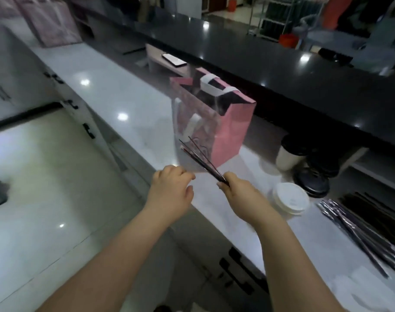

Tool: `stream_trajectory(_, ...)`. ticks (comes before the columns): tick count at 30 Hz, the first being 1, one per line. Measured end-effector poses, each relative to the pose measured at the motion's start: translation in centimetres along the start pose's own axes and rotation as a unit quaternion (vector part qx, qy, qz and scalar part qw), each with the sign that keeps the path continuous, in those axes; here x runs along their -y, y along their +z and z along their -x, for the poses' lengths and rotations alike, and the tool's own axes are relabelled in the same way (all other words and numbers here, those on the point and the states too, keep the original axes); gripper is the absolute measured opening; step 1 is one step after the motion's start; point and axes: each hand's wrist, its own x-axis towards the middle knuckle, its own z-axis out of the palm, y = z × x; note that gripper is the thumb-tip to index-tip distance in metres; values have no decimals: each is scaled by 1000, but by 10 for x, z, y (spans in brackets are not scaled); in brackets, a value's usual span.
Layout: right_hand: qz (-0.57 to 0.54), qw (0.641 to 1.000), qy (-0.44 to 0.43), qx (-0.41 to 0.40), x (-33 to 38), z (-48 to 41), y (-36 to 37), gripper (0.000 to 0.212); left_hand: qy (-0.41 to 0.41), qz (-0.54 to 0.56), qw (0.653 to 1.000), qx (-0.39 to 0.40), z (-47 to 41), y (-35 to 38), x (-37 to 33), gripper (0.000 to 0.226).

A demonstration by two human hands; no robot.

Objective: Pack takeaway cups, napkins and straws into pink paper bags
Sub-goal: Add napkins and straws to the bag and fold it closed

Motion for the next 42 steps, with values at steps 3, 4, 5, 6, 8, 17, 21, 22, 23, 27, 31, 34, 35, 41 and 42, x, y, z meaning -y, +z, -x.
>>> stream_trajectory(3, 19, 999, -28, 27, 57, -28, 35, 23, -22, -20, 999, -14, 16, -11, 67, 19)
stream_trajectory(4, 30, 998, -34, 37, 72, -35, 45, 23, -34, -23, 999, -19, 19, -14, 88, 18)
stream_trajectory(5, 42, 997, -38, 47, 87, -42, 54, 23, -49, -26, 998, -19, 21, -18, 107, 20)
stream_trajectory(6, 52, 996, -39, 56, 98, -46, 61, 22, -65, -26, 997, -16, 20, -22, 124, 23)
stream_trajectory(8, 56, 996, -31, 63, 116, -54, 64, 21, -85, -18, 996, -15, 15, -29, 149, 26)
stream_trajectory(17, 63, 996, -23, -64, 163, -104, -22, 19, -29, 56, 994, -93, -75, -79, 182, 27)
stream_trajectory(21, 54, 992, -28, -113, 171, -139, -56, 16, 9, 71, 989, -132, -132, -95, 169, 27)
stream_trajectory(22, 51, 991, -29, -118, 170, -147, -62, 17, 15, 73, 987, -140, -147, -96, 166, 26)
stream_trajectory(23, 49, 991, -28, -123, 167, -155, -67, 19, 17, 78, 986, -144, -161, -95, 162, 26)
stream_trajectory(27, -3, 990, -12, -139, 144, -185, -80, 19, 36, 91, 987, -130, -209, -84, 145, 25)
stream_trajectory(31, -61, 988, 13, -144, 123, -211, -89, 18, 71, 104, 989, -82, -253, -73, 133, 26)
stream_trajectory(34, -70, 987, 16, -142, 110, -229, -90, 18, 91, 117, 986, -72, -291, -67, 125, 25)
stream_trajectory(35, -77, 988, 20, -136, 105, -234, -89, 17, 97, 112, 987, -65, -303, -65, 122, 25)
stream_trajectory(41, -67, 992, 75, -76, 70, -248, -79, 10, 97, 123, 988, 2, -349, -40, 118, 20)
stream_trajectory(42, -58, 992, 88, -72, 65, -248, -80, 11, 95, 119, 988, 24, -355, -37, 119, 20)
